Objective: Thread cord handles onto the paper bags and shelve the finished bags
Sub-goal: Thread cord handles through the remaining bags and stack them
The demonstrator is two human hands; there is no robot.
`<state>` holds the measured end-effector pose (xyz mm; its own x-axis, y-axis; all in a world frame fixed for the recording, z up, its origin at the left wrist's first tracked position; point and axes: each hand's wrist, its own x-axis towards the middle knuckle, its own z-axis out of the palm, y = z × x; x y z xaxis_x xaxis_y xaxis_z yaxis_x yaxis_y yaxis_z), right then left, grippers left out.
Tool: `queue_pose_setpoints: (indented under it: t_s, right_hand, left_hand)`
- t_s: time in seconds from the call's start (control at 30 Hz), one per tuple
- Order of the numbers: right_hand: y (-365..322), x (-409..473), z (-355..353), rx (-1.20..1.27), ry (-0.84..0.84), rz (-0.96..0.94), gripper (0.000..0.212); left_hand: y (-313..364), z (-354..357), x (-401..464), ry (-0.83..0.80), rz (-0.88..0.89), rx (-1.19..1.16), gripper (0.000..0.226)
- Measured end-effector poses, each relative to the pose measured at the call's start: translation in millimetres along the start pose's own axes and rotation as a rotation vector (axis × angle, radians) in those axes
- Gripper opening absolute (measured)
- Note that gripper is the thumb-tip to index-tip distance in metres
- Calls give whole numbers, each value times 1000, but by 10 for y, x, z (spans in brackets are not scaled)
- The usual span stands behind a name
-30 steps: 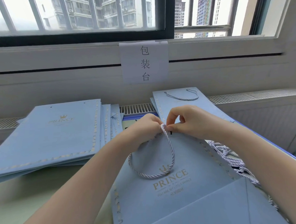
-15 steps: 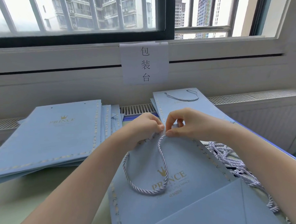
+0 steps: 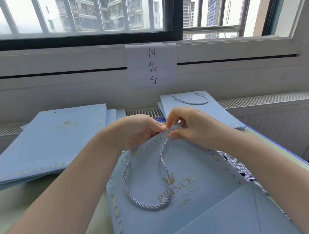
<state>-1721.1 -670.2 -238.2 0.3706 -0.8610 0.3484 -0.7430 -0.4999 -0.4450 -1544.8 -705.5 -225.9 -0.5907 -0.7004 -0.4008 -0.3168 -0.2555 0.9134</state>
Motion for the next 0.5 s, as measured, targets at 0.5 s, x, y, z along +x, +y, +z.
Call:
queue_pose_setpoints:
  t_s: [0.5]
  right_hand:
    - [1,0,55,16,122,-48,14]
  left_hand:
    - [3,-41,-7,221,220,63,21]
